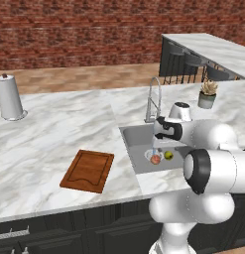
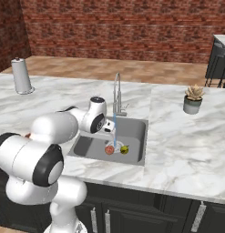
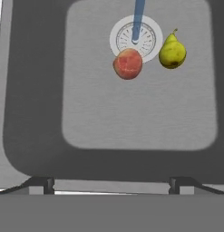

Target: Pick the peach, pear from the sink and place them on the cutting board to airdry. Then turn off the sink faucet.

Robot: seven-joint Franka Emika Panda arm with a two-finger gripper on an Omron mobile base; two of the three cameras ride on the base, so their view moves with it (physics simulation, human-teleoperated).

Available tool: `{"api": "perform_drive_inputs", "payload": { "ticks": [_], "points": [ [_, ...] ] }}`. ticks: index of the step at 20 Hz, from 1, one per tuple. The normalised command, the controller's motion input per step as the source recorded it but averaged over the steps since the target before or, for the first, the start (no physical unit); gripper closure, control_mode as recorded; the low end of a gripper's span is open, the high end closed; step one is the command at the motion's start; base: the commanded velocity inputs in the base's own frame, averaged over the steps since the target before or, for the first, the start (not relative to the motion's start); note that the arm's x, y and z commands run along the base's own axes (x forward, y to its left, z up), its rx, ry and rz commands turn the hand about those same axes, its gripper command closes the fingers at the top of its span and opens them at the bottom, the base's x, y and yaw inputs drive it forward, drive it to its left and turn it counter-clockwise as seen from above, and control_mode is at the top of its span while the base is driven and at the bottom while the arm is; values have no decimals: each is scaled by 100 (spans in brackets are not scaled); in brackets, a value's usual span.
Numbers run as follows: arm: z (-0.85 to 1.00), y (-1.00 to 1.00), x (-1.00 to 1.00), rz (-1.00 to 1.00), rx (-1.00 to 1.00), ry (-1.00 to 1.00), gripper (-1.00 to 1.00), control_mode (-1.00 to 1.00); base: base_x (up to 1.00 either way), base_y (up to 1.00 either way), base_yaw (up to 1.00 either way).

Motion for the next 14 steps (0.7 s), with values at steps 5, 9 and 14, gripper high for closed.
{"api": "perform_drive_inputs", "payload": {
  "ticks": [5, 9, 14],
  "points": [
    [-20, -1, 14, 0, 0, 0, -100, -100, 0, 0, 0],
    [-16, 0, 11, 0, 0, 0, -100, -100, 0, 0, 0],
    [-17, -1, 13, 0, 0, 0, -100, -100, 0, 0, 0]
  ]
}}
